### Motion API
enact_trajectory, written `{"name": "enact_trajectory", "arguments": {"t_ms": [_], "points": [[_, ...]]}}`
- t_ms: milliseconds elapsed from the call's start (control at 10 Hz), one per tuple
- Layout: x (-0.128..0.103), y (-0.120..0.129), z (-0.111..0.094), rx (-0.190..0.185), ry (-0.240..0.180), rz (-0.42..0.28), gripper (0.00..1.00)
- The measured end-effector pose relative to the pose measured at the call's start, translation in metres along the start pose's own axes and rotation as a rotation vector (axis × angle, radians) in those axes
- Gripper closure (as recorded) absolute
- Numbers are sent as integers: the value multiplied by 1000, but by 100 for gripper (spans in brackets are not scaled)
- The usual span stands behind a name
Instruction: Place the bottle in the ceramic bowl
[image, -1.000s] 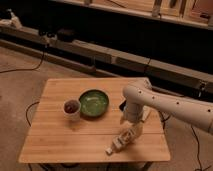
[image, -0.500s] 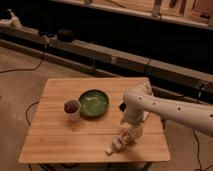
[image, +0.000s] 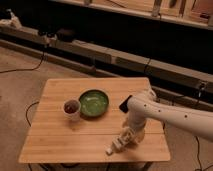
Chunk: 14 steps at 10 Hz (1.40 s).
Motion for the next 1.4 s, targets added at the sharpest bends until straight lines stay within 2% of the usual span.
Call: {"name": "enact_trajectory", "arguments": {"t_ms": [300, 400, 500, 600, 800, 900, 1100, 1300, 1400], "points": [[5, 6, 4, 13, 21, -4, 70], [7, 8, 5, 13, 45, -20, 79], [12, 10, 6, 8, 89, -41, 91], [14, 10, 7, 6, 115, -55, 97], [14, 6, -8, 28, 173, -53, 100], [12, 4, -15, 41, 181, -49, 100], [13, -2, -47, 100, 212, -18, 100], [15, -4, -60, 138, 212, 12, 100], [15, -4, -61, 157, 190, 37, 100]]}}
